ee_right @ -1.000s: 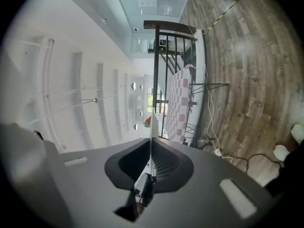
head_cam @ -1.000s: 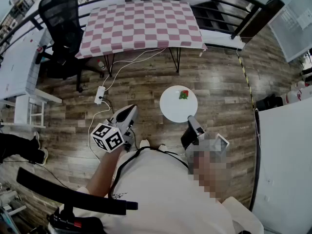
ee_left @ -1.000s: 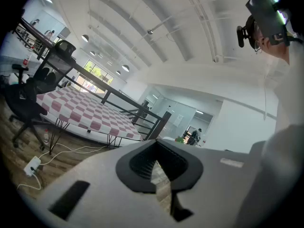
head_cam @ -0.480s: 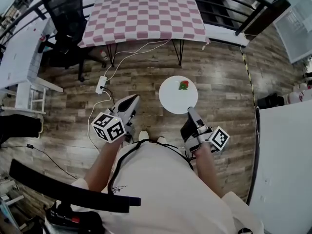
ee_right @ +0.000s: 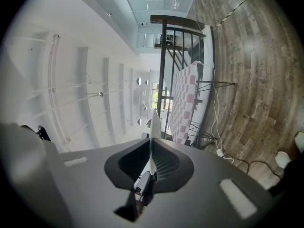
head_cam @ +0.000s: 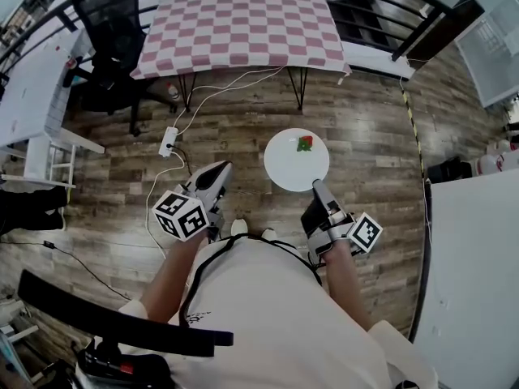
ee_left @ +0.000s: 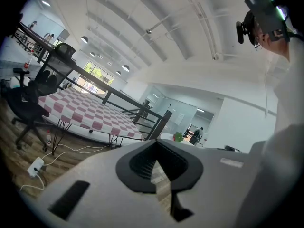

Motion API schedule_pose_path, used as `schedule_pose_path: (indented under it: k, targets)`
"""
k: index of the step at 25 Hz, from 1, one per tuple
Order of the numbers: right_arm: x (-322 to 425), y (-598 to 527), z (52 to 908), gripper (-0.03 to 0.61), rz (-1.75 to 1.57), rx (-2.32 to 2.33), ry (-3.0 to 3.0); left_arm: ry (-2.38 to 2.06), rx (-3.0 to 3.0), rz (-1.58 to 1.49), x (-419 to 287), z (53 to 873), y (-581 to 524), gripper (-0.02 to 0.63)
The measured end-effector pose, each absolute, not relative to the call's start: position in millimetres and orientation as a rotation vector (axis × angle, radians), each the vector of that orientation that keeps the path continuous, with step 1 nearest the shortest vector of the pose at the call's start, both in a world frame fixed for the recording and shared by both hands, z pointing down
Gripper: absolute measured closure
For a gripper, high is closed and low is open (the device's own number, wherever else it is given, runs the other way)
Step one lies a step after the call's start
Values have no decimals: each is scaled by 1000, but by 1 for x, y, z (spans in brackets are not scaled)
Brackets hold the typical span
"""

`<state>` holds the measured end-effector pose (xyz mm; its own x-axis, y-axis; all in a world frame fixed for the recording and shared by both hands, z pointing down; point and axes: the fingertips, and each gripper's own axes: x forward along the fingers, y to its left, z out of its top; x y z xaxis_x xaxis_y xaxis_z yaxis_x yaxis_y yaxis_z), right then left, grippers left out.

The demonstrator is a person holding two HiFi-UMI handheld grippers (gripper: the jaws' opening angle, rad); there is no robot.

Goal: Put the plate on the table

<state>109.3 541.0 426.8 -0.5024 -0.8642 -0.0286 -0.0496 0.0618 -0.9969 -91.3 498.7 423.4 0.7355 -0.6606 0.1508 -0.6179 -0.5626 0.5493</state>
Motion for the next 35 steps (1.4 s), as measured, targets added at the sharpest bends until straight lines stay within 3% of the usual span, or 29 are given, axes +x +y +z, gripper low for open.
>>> schedule_pose_path:
  k: [22, 35]
  targets:
    - [48, 520, 416, 555, -1452, -930, 1657, -962, 2369, -114, -175, 435, 488, 607]
    - [37, 512, 420, 554, -1470, -943, 1654, -988, 2343, -119, -189, 446, 484, 607]
